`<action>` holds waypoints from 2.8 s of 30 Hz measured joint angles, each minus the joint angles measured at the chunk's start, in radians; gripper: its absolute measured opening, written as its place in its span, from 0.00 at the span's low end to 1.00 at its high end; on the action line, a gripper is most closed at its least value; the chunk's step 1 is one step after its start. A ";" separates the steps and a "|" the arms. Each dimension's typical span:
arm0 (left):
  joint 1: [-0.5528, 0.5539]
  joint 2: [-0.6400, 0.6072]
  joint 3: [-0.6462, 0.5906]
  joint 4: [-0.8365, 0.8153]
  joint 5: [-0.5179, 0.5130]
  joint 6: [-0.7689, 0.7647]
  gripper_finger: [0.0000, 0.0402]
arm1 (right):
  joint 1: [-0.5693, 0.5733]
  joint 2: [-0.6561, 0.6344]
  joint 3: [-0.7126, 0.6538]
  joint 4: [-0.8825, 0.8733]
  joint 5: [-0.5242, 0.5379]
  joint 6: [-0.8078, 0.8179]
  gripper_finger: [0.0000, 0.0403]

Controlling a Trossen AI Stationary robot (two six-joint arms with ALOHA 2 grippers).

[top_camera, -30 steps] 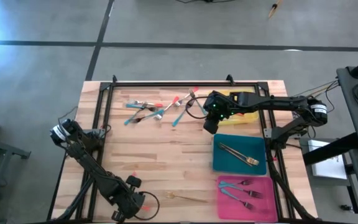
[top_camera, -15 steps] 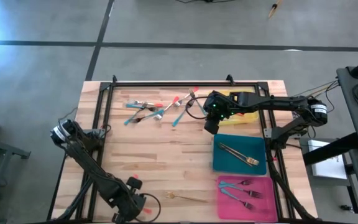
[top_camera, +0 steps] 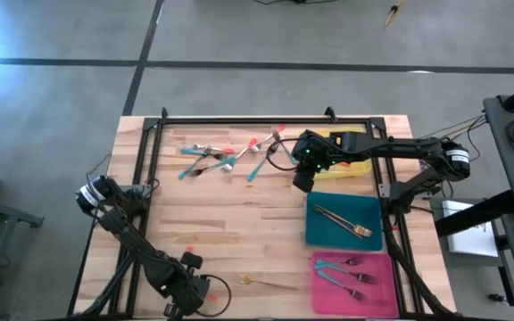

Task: Sort silverware by color (type)
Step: Put the orange fork into the yellow bin

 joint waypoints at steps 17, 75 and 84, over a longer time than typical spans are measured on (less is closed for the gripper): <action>-0.003 0.000 -0.005 0.018 0.000 -0.029 0.15 | 0.000 0.000 0.000 0.000 0.000 0.000 0.26; -0.028 0.016 -0.104 0.296 0.097 -0.040 0.01 | 0.000 0.005 0.000 0.000 0.000 0.045 0.26; 0.002 -0.035 -0.027 0.163 0.103 -0.042 0.00 | -0.010 0.005 0.014 -0.012 -0.001 0.068 0.26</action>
